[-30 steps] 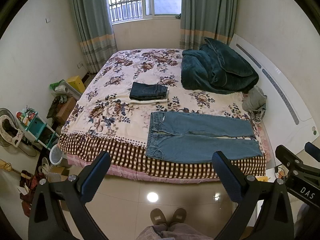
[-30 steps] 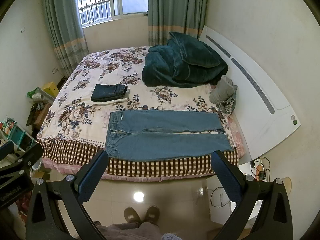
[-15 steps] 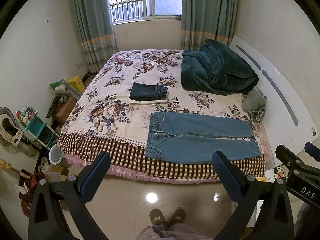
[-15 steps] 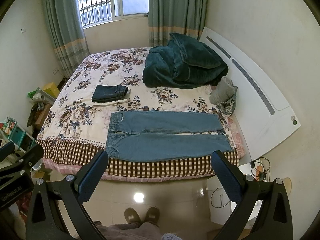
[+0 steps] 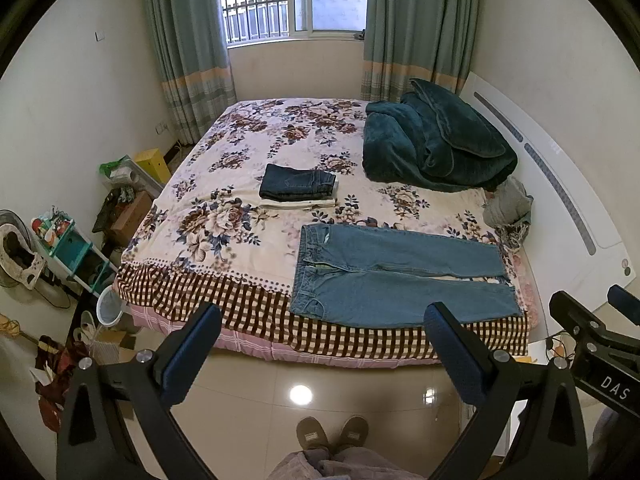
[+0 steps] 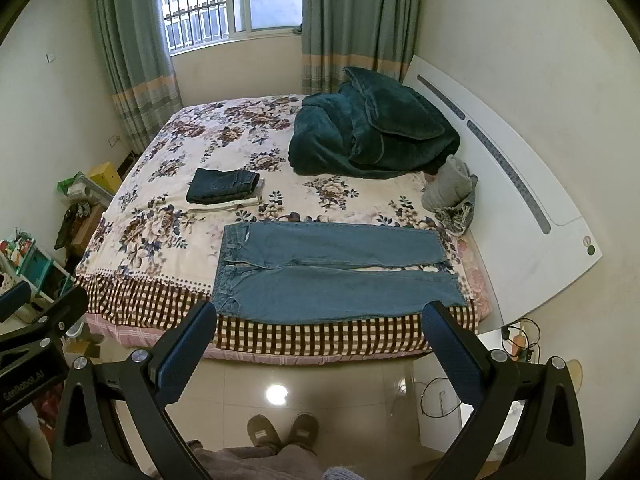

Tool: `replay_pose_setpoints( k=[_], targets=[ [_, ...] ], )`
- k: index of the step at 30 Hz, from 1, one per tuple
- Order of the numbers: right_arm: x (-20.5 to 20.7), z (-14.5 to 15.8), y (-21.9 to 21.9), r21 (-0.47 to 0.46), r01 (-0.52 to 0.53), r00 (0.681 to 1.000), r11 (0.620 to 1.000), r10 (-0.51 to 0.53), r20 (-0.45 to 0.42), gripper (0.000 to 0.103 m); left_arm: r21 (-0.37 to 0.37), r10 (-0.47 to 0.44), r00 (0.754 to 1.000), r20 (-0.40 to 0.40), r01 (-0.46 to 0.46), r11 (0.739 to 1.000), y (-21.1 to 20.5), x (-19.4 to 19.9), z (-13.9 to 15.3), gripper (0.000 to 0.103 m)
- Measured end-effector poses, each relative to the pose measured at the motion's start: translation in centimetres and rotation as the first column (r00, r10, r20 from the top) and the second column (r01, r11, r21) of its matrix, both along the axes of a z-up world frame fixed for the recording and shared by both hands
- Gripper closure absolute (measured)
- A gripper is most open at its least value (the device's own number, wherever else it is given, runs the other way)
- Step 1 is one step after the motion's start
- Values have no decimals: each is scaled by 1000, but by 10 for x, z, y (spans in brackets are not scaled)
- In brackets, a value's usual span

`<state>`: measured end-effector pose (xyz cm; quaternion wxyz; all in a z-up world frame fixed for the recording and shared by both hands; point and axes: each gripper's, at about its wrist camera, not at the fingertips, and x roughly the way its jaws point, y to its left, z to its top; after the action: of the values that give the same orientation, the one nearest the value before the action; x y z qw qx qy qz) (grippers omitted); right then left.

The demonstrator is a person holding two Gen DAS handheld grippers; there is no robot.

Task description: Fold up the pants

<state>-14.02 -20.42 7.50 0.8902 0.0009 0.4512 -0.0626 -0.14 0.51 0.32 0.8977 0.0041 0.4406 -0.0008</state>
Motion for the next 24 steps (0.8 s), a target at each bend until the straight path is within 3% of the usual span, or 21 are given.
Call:
replay_pose_setpoints(
  k=[24],
  targets=[
    [0,12,13,-4,-9,1000,1000,9,-4,0,-4,4,1000,-4,-4,1000,-3,-3,-1,0]
  ],
)
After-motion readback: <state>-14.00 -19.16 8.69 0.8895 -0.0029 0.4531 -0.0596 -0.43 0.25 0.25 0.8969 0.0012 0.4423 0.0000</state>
